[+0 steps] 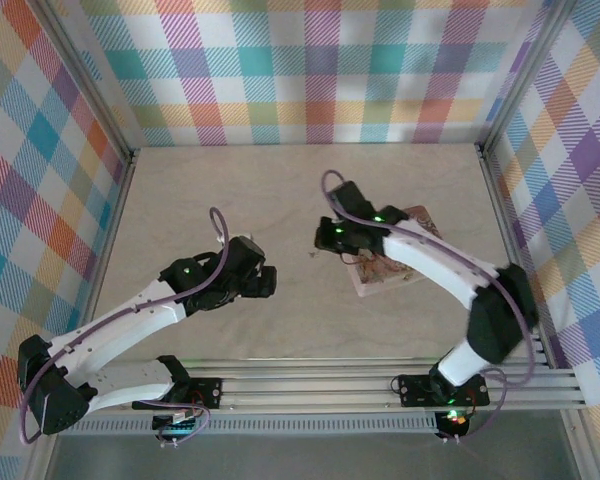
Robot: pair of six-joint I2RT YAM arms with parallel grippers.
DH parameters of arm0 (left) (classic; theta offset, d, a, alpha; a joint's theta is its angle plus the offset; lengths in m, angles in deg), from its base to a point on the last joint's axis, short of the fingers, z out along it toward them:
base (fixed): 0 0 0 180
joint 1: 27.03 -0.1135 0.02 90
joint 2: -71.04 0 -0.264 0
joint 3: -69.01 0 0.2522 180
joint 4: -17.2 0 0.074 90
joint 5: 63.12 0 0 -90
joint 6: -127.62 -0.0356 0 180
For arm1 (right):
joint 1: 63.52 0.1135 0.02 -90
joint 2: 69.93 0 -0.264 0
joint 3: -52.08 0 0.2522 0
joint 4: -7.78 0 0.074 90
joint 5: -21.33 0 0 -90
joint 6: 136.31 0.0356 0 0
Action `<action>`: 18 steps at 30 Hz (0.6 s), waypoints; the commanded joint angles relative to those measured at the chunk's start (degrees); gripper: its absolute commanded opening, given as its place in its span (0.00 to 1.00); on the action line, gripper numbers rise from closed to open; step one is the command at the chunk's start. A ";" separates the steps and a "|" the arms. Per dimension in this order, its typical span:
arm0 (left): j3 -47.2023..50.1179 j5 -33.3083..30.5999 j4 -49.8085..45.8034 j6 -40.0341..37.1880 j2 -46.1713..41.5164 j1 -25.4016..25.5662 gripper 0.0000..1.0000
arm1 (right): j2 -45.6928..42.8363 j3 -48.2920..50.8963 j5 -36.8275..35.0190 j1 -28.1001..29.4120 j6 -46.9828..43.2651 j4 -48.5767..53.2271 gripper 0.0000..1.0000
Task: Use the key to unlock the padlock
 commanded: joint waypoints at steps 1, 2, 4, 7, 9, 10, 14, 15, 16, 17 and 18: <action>2.45 -0.17 -4.57 3.97 -3.02 -1.16 1.00 | 9.12 -7.54 3.26 2.17 -4.24 -1.40 0.06; 3.02 -0.23 -4.97 4.52 -3.65 -1.32 1.00 | 12.30 -10.23 3.67 2.81 -5.03 -0.72 0.08; 4.19 -0.25 -5.68 5.35 -5.02 -1.68 1.00 | 17.41 -14.28 5.24 3.05 -5.82 0.24 0.13; 5.63 0.37 -6.38 5.67 -6.93 -2.28 1.00 | 22.90 -19.46 6.31 2.99 -7.10 2.83 0.18; 6.55 0.53 -6.43 5.72 -8.01 -2.72 1.00 | 24.89 -22.91 6.97 3.04 -8.77 4.90 0.29; 6.93 0.53 -6.34 5.72 -8.46 -3.00 1.00 | 25.30 -24.07 7.07 3.04 -9.50 5.69 0.35; 7.61 1.19 -4.89 3.99 -8.85 -4.62 1.00 | 25.36 -28.78 7.22 2.60 -12.36 9.69 0.53; 7.42 2.21 -4.10 2.67 -8.57 -5.47 1.00 | 24.76 -29.42 7.16 2.47 -13.36 10.27 0.55; 7.27 3.61 -2.97 1.05 -8.45 -6.28 1.00 | 24.03 -29.55 6.77 2.44 -14.33 10.48 0.57; 6.94 5.07 -1.82 -0.80 -8.02 -7.26 1.00 | 22.88 -29.24 6.22 2.27 -15.50 10.36 0.59; 6.57 5.73 -0.88 -2.45 -7.55 -8.11 1.00 | 21.43 -28.46 5.44 2.01 -16.68 10.19 0.62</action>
